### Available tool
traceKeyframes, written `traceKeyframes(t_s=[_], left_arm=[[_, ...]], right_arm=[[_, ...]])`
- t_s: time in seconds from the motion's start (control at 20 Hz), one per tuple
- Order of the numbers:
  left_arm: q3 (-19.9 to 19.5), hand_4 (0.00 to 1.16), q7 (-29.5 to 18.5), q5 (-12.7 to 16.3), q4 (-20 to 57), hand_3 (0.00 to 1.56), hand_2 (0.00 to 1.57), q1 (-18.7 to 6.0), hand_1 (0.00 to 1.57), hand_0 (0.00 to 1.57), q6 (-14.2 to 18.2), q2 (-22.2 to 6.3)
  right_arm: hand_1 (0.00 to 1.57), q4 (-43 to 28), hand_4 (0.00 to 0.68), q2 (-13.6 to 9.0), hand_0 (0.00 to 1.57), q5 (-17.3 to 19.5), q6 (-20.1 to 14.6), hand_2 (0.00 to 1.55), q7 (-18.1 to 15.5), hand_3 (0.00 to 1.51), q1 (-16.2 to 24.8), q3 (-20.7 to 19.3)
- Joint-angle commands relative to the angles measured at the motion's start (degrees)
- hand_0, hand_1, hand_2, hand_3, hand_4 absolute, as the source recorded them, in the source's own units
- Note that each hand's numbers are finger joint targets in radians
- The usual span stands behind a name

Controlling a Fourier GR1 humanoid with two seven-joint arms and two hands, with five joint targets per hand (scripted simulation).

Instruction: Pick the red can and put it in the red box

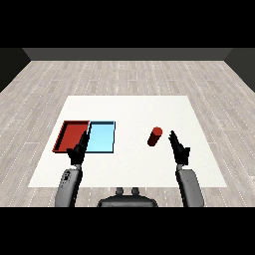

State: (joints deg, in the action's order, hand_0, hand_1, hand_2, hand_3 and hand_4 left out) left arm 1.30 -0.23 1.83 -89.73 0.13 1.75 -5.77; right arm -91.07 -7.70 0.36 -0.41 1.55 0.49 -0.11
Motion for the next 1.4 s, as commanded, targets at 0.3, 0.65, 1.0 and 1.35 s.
traceKeyframes(t_s=[0.3, 0.65, 1.0, 1.35], left_arm=[[-2.85, 0.00, -11.93, 0.54, -5.05, 0.00, 0.00, -3.06, 0.00, 0.00, 0.79, 1.84], [-5.98, 0.00, -21.76, 2.14, 0.79, 0.00, 0.00, -2.04, 0.00, 0.00, -2.06, 0.93], [-3.54, 0.00, -20.79, 0.97, -3.83, 0.00, 0.00, 2.76, 0.00, 0.00, -2.43, 2.40], [-4.77, 0.00, -23.42, 0.49, 1.10, 0.00, 0.00, -0.66, 0.00, 0.00, -2.27, 2.50]], right_arm=[[0.00, 5.92, 0.000, -1.97, 0.00, -10.43, 9.49, 0.00, -11.60, 0.00, -7.11, -8.75], [0.00, 14.48, 0.000, -6.52, 0.00, -13.08, 18.83, 0.00, -22.03, 0.00, -6.60, -12.91], [0.00, 13.91, 0.000, -5.40, 0.00, -12.74, 16.51, 0.00, -18.69, 0.00, -8.54, -13.07], [0.00, 23.08, 0.000, -5.57, 0.00, -11.16, 17.70, 0.00, -24.94, 0.00, -10.92, -13.62]])
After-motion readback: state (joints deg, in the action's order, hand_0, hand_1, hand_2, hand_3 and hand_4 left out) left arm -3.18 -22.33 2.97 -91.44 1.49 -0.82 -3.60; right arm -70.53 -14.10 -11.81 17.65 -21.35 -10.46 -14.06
